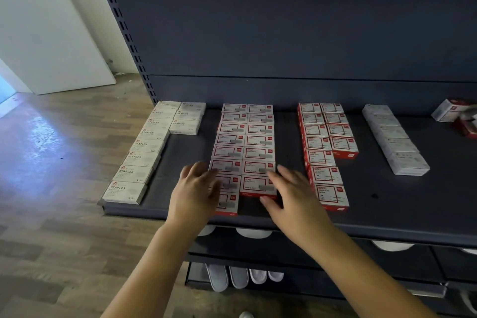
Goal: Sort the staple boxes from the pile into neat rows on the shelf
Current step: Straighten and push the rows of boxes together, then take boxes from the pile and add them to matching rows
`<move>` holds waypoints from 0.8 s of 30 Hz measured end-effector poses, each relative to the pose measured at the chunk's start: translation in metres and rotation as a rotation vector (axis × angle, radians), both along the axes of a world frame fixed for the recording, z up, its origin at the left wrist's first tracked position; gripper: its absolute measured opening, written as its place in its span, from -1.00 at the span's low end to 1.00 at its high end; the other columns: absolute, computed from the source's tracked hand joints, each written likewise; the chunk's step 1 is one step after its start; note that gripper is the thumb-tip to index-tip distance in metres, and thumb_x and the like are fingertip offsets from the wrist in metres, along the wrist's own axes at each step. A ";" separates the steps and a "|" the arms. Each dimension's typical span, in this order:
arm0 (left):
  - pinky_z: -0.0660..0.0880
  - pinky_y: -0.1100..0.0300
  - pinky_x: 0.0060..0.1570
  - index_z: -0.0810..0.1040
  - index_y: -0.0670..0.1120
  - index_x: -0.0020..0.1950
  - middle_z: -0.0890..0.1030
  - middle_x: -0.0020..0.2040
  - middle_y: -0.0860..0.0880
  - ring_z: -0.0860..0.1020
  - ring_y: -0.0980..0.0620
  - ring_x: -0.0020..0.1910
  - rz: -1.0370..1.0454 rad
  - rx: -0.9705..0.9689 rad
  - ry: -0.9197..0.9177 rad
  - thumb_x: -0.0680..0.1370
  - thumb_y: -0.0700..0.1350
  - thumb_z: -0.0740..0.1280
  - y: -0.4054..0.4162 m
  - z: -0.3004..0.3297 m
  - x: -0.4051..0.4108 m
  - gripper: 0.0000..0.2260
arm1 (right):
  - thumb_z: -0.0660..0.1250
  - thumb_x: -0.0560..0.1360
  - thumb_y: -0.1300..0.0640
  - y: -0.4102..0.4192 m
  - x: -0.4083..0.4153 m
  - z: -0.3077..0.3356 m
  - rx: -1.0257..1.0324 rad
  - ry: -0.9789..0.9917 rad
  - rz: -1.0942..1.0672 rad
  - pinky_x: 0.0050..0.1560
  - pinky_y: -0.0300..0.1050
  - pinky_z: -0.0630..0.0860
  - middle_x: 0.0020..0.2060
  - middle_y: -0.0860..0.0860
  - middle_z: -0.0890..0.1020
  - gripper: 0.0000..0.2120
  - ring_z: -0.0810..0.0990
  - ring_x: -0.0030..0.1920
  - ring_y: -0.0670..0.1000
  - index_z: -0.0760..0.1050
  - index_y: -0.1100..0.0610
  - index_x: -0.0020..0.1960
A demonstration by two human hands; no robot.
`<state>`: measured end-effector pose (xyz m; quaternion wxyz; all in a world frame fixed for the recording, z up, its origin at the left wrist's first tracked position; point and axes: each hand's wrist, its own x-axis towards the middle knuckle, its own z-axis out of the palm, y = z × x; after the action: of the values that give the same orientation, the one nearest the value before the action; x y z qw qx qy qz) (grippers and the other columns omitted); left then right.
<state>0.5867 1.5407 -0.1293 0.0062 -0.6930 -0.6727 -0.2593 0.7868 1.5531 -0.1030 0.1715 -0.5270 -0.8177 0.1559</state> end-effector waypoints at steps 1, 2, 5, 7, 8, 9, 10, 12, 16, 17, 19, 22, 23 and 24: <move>0.56 0.01 -0.34 0.65 -0.20 -0.04 0.63 -0.04 -0.16 0.58 -0.26 -0.08 -0.007 0.052 0.036 0.35 -0.26 0.51 0.000 0.004 0.005 -0.79 | 0.19 0.57 -0.04 -0.004 0.002 0.005 0.050 0.014 0.018 0.40 -0.26 -0.10 0.49 -0.04 0.13 -0.45 0.00 0.49 -0.01 0.13 0.06 0.49; 0.56 0.01 -0.31 0.64 -0.21 -0.01 0.62 -0.01 -0.17 0.58 -0.26 -0.05 -0.028 0.098 0.052 0.39 -0.21 0.47 0.000 0.009 0.013 -0.80 | 0.22 0.56 -0.02 -0.007 0.005 0.007 0.094 0.051 0.029 0.38 -0.25 -0.13 0.48 -0.02 0.16 -0.46 0.00 0.50 -0.01 0.18 0.07 0.48; 0.57 0.01 -0.20 0.63 -0.20 0.03 0.62 0.02 -0.16 0.58 -0.22 -0.02 -0.137 0.139 0.033 0.47 -0.03 0.22 0.001 0.021 0.042 -0.68 | 0.38 0.48 0.09 -0.008 0.019 0.005 0.129 0.132 0.013 0.34 -0.11 0.06 0.36 0.12 0.39 -0.52 0.24 0.43 0.14 0.41 0.19 0.35; 0.57 0.02 -0.19 0.62 -0.20 0.03 0.61 0.02 -0.15 0.58 -0.21 -0.03 -0.197 0.141 0.027 0.47 -0.02 0.18 0.003 0.024 0.063 -0.66 | 0.38 0.41 0.09 -0.008 0.032 0.001 0.154 0.149 -0.015 0.26 -0.05 0.23 0.23 0.16 0.52 -0.56 0.43 0.30 0.20 0.49 0.23 0.25; 0.57 0.03 -0.20 0.62 -0.19 0.03 0.61 0.01 -0.14 0.58 -0.19 -0.02 -0.212 0.135 0.026 0.47 -0.03 0.18 0.004 0.025 0.075 -0.66 | 0.35 0.39 0.07 -0.008 0.039 0.000 0.155 0.161 -0.029 0.23 -0.06 0.28 0.19 0.15 0.54 -0.56 0.48 0.25 0.19 0.51 0.23 0.23; 0.57 0.04 -0.19 0.62 -0.19 0.03 0.61 0.01 -0.13 0.58 -0.18 -0.02 -0.223 0.131 0.022 0.48 -0.03 0.18 0.006 0.025 0.086 -0.66 | 0.33 0.38 0.06 -0.008 0.046 0.000 0.148 0.176 -0.041 0.22 -0.07 0.31 0.18 0.14 0.55 -0.55 0.48 0.24 0.17 0.51 0.23 0.22; 0.57 0.04 -0.18 0.62 -0.19 0.04 0.61 0.01 -0.12 0.57 -0.17 -0.01 -0.230 0.125 0.013 0.48 -0.02 0.18 0.008 0.025 0.097 -0.66 | 0.31 0.38 0.05 -0.007 0.055 0.000 0.145 0.190 -0.049 0.22 -0.06 0.34 0.18 0.12 0.54 -0.54 0.48 0.24 0.15 0.51 0.23 0.23; 0.58 0.07 -0.19 0.62 -0.18 0.04 0.60 0.01 -0.10 0.55 -0.12 0.00 -0.237 0.111 0.003 0.47 -0.02 0.18 0.012 0.024 0.120 -0.66 | 0.32 0.37 0.06 -0.004 0.076 0.001 0.182 0.199 -0.059 0.20 -0.02 0.42 0.15 0.10 0.56 -0.54 0.48 0.22 0.10 0.51 0.24 0.21; 0.58 0.08 -0.22 0.59 -0.15 0.06 0.59 0.02 -0.08 0.52 -0.07 0.02 -0.288 0.080 -0.001 0.44 -0.03 0.18 0.020 0.029 0.168 -0.67 | 0.34 0.32 0.07 0.006 0.127 0.004 0.215 0.208 -0.084 0.07 -0.08 0.47 0.08 0.08 0.58 -0.54 0.50 0.14 0.06 0.53 0.24 0.18; 0.60 0.06 -0.22 0.59 -0.15 0.07 0.59 0.03 -0.08 0.55 -0.11 0.03 -0.289 0.070 0.001 0.44 -0.03 0.17 0.021 0.031 0.180 -0.67 | 0.35 0.32 0.07 0.008 0.139 0.005 0.216 0.209 -0.104 0.04 -0.07 0.48 0.07 0.10 0.59 -0.54 0.55 0.10 0.11 0.53 0.25 0.17; 0.60 0.01 -0.21 0.60 -0.15 0.06 0.60 0.03 -0.09 0.57 -0.15 0.01 -0.274 0.064 -0.006 0.46 -0.03 0.18 0.025 0.033 0.204 -0.67 | 0.36 0.32 0.07 0.014 0.165 0.005 0.220 0.205 -0.135 0.00 -0.04 0.51 0.06 0.12 0.60 -0.55 0.59 0.05 0.16 0.55 0.26 0.15; 0.58 0.09 -0.15 0.62 -0.15 0.05 0.60 0.02 -0.07 0.54 -0.08 0.01 -0.261 0.089 -0.022 0.48 -0.03 0.19 0.029 0.034 0.241 -0.69 | 0.36 0.33 0.09 0.022 0.201 0.001 0.217 0.257 -0.148 0.06 -0.09 0.46 0.06 0.14 0.60 -0.57 0.58 0.08 0.14 0.55 0.27 0.15; 0.56 0.12 -0.13 0.63 -0.15 0.05 0.60 0.02 -0.06 0.52 -0.06 0.02 -0.267 0.100 -0.023 0.49 -0.04 0.20 0.030 0.033 0.253 -0.70 | 0.36 0.34 0.09 0.024 0.214 -0.001 0.210 0.281 -0.146 0.09 -0.13 0.44 0.07 0.14 0.60 -0.57 0.57 0.10 0.11 0.55 0.27 0.16; 0.54 0.14 -0.12 0.63 -0.16 0.05 0.60 0.03 -0.06 0.52 -0.05 0.03 -0.278 0.109 -0.029 0.49 -0.04 0.20 0.031 0.032 0.265 -0.70 | 0.36 0.35 0.09 0.026 0.226 -0.002 0.208 0.299 -0.142 0.11 -0.19 0.43 0.07 0.12 0.59 -0.57 0.54 0.12 0.06 0.55 0.26 0.16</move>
<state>0.8516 1.5720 -0.0975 -0.0017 -0.7742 -0.5553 -0.3039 1.0124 1.5788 -0.1050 0.3552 -0.5337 -0.7556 0.1345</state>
